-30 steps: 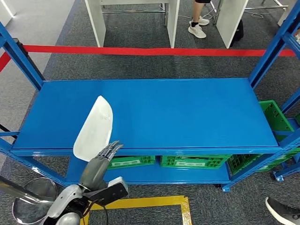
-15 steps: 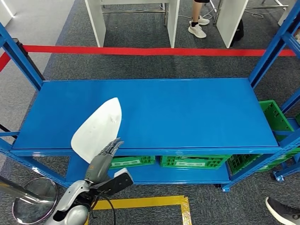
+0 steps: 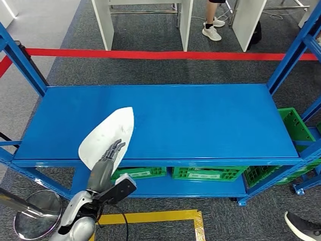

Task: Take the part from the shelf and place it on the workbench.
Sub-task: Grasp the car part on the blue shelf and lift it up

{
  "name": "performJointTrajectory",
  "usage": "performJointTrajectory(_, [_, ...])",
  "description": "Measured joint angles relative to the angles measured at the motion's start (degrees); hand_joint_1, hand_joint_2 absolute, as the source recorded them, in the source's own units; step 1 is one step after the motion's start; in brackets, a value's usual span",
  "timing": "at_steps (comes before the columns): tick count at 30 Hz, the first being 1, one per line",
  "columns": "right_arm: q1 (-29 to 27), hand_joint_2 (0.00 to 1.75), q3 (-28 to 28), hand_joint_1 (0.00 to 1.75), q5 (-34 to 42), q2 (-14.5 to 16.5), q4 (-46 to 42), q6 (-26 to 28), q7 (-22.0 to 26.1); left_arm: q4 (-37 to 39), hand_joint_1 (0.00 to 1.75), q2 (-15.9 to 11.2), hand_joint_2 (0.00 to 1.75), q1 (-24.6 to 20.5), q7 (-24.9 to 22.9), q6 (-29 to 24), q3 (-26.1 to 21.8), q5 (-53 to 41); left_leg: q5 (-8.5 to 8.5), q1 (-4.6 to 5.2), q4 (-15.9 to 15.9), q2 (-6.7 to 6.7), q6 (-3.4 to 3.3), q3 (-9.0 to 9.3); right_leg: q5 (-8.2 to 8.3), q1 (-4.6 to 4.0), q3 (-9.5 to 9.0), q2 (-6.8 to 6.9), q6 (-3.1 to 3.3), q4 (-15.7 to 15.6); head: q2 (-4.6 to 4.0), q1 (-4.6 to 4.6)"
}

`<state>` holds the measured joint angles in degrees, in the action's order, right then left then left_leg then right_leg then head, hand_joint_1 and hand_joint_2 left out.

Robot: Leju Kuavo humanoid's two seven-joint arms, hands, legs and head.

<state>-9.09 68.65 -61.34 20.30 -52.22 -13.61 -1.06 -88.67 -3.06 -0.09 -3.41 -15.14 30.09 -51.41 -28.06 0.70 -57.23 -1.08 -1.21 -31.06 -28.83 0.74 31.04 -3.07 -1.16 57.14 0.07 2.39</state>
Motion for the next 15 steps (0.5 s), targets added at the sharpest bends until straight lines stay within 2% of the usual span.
performJointTrajectory(3, [-5.4,0.00,-11.2,0.00,9.6,0.0,-4.3,0.4,-5.9,0.0,0.00,0.1,1.75,0.1,0.0,-0.7,-0.4,-0.2,0.00,-0.01,0.0,-0.05,0.00,-0.05,-0.01,0.00,0.04,0.01,0.00,0.0,0.00,0.02])
performJointTrajectory(7, [-9.4,0.00,-20.9,0.00,13.6,0.0,-8.9,0.6,-8.7,0.0,0.00,0.2,1.75,0.1,0.4,-2.6,-0.5,-1.7,0.00,-0.02,0.0,-0.04,0.00,-0.04,-0.01,-0.02,0.06,0.03,0.00,0.0,0.00,0.01])
performJointTrajectory(10, [-11.1,0.00,-24.9,0.00,14.0,0.0,-11.0,0.2,-9.3,0.0,0.00,0.4,1.75,0.1,1.2,-5.8,-0.5,-3.7,0.01,-0.02,0.0,-0.04,0.00,-0.03,0.00,-0.02,0.05,0.03,0.00,0.0,0.00,0.02])
performJointTrajectory(15, [-12.4,0.00,-27.8,0.00,14.0,0.0,-12.8,-0.3,-9.4,0.0,0.00,0.7,1.75,0.0,2.0,-8.4,-0.6,-5.0,0.01,-0.01,0.0,-0.04,0.00,-0.03,0.00,-0.02,0.04,0.02,0.00,0.0,0.00,0.00])
